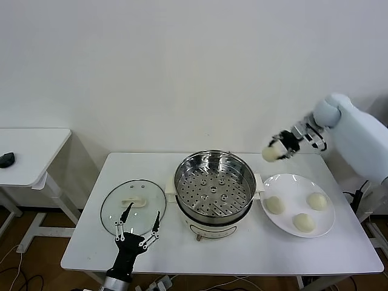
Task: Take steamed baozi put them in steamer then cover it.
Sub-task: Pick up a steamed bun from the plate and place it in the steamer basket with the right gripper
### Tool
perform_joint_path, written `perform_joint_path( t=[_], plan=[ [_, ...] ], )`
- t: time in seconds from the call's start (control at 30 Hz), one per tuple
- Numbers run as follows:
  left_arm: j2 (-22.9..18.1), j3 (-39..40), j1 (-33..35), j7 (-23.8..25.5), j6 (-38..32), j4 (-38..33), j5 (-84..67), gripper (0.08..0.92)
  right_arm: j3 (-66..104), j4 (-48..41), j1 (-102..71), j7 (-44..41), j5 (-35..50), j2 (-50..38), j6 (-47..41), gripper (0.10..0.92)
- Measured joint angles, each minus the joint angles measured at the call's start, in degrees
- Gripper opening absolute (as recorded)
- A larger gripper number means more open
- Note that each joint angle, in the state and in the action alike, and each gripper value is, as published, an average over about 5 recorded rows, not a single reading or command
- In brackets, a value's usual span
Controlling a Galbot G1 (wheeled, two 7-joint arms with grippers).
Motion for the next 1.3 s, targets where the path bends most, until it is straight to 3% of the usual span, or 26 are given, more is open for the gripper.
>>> perform_joint_path(
  t=[0.4, 0.93, 1.3],
  plan=[
    [-0.24, -0.27, 0.42, -0.09, -0.05, -0.76, 0.02, 0.823, -7.78, 10.21, 3.49, -0.34, -2.20, 4.52, 5.82, 0.601],
    [-0.31, -1.09, 0.76, -0.46, 0.01, -1.27, -0.03, 0.823, -7.02, 5.27, -2.50, 1.69, -14.06, 13.29, 11.47, 0.595],
    [-0.10, -1.18, 0.45, -0.70, -0.20, -0.85, -0.21, 0.823, -6.09, 2.00, -5.11, 3.53, -18.45, 16.67, 12.86, 0.675]
  ],
)
